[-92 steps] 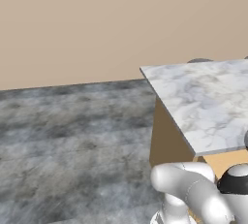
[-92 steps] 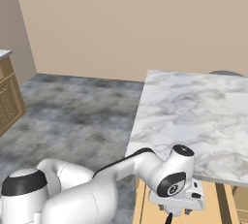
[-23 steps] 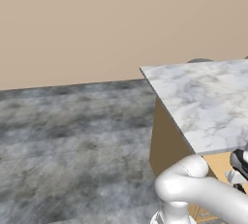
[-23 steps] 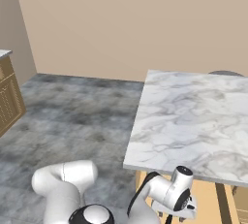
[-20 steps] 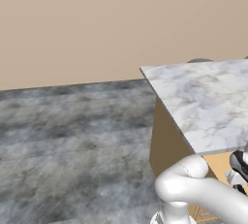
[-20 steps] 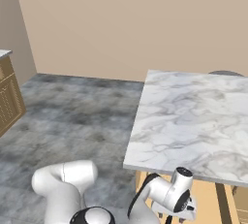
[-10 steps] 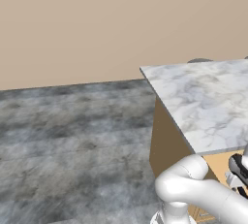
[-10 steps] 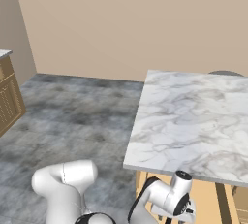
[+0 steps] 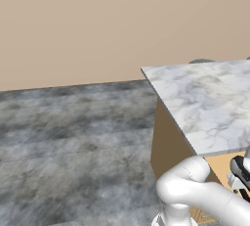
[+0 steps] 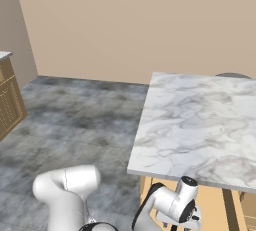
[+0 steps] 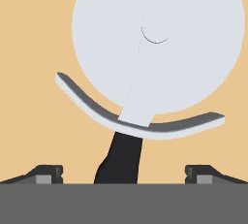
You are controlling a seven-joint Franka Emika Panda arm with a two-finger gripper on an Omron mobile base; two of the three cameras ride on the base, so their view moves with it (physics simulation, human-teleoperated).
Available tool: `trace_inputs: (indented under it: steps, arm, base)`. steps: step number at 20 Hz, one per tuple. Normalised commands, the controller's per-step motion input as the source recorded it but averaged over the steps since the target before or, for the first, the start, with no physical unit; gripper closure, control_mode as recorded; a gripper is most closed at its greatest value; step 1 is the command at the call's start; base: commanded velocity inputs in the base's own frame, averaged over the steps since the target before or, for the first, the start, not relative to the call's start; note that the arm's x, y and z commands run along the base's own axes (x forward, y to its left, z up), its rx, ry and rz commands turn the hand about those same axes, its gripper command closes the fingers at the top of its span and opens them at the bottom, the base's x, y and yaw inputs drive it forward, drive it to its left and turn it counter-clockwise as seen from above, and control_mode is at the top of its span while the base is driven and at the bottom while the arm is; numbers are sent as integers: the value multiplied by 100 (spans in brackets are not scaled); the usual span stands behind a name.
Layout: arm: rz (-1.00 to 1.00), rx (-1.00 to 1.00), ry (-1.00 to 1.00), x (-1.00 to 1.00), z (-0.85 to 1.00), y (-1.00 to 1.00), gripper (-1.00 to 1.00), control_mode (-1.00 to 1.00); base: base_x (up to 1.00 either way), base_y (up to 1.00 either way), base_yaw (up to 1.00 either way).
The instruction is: Take the pizza cutter from the drawer on the right and place it on the dining counter for cutting.
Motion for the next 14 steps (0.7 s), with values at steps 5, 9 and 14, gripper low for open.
trace_inputs:
  steps: [5,9,14]
  arm:
    - [0,0,0,0,0,0,100,-100]
    - [0,0,0,0,0,0,100,-100]
    - [0,0,0,0,0,0,100,-100]
  base:
    - [0,0,0]
    - [0,0,0]
    - [0,0,0]
